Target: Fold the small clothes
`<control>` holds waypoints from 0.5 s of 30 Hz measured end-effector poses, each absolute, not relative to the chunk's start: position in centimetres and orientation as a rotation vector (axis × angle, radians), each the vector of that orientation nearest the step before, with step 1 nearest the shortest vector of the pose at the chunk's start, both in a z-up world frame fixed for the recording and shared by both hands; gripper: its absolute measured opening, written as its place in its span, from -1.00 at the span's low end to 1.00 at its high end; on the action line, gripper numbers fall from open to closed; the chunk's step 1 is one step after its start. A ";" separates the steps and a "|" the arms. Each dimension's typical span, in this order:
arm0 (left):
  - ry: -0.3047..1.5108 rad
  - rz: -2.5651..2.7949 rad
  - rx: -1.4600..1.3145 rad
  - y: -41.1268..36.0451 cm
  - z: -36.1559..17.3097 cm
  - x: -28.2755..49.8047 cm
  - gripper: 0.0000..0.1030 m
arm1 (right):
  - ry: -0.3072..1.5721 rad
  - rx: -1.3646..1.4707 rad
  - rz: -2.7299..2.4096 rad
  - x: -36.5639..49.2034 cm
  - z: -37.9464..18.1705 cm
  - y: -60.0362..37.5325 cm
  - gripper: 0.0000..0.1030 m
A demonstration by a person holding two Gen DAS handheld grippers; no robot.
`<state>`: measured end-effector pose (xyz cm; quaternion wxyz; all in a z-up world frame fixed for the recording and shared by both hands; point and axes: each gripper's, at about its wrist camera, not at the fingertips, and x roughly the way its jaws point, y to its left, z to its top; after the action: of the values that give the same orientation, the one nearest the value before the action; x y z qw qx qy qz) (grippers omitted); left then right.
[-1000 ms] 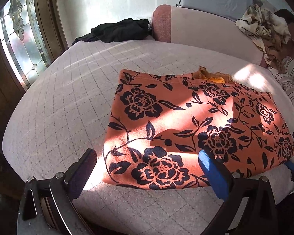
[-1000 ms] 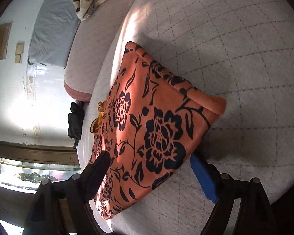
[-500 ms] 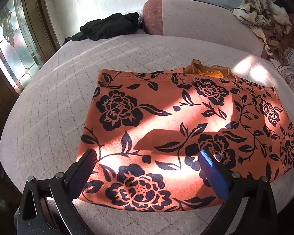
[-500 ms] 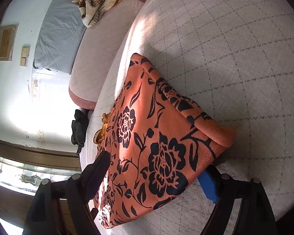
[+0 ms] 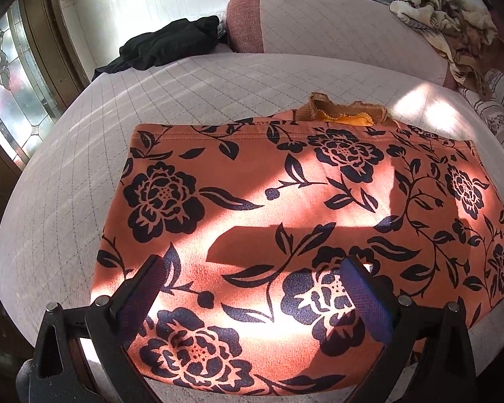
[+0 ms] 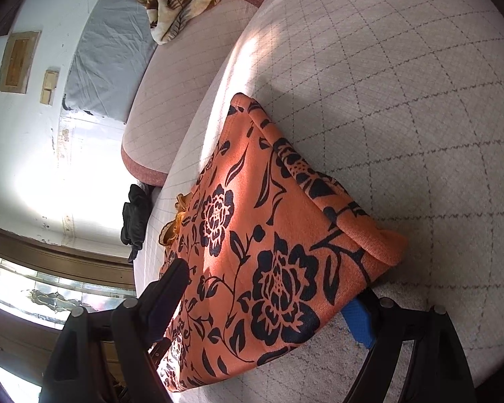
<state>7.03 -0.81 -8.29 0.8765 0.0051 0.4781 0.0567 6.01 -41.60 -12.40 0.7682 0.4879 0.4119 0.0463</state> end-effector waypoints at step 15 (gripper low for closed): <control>1.025 0.110 -0.001 -1.2 -10.2 8.4 1.00 | 0.914 0.935 0.070 6.2 -11.5 -40.7 0.37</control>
<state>8.42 -1.24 -10.18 0.8701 -0.0004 0.4901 0.0525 6.20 -40.73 -11.52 0.7934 0.4346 0.4249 0.0325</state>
